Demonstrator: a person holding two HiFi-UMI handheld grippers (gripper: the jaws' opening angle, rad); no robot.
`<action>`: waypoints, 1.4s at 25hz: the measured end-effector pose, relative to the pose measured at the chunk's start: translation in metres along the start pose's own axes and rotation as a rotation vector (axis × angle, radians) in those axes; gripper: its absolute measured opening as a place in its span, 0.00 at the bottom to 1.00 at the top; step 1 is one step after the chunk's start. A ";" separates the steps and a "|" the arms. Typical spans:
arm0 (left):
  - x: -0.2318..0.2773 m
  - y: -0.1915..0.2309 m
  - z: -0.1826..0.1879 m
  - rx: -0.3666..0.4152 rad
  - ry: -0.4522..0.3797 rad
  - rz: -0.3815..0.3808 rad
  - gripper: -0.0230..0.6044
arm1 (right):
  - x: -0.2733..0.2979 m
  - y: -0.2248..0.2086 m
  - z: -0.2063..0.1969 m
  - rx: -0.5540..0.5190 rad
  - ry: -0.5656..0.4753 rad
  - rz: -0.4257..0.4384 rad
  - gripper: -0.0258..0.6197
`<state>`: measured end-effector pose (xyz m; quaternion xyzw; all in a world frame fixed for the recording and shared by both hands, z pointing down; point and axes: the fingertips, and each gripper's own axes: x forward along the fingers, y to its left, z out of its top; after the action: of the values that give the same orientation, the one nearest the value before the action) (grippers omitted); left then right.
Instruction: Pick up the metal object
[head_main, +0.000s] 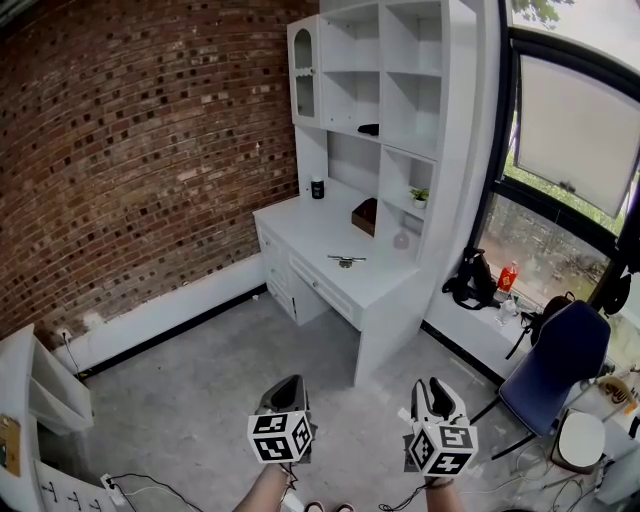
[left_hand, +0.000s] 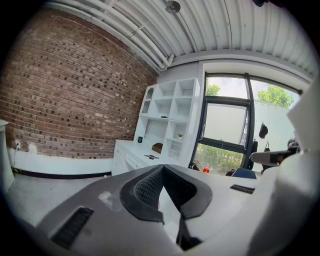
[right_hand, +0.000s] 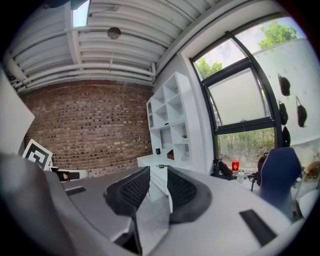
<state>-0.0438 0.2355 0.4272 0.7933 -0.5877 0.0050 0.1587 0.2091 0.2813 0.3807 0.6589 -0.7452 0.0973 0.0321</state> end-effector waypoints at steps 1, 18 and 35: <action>0.001 -0.002 -0.001 0.001 0.002 0.003 0.04 | 0.001 -0.003 0.000 0.002 0.001 0.002 0.21; 0.049 -0.003 -0.001 0.015 0.020 0.017 0.04 | 0.048 -0.035 -0.009 0.034 0.036 0.004 0.20; 0.204 0.058 0.058 0.019 0.013 -0.028 0.04 | 0.205 -0.037 0.030 0.035 0.034 -0.031 0.21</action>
<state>-0.0454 0.0157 0.4265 0.8028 -0.5756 0.0134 0.1552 0.2214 0.0710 0.3914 0.6690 -0.7325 0.1208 0.0346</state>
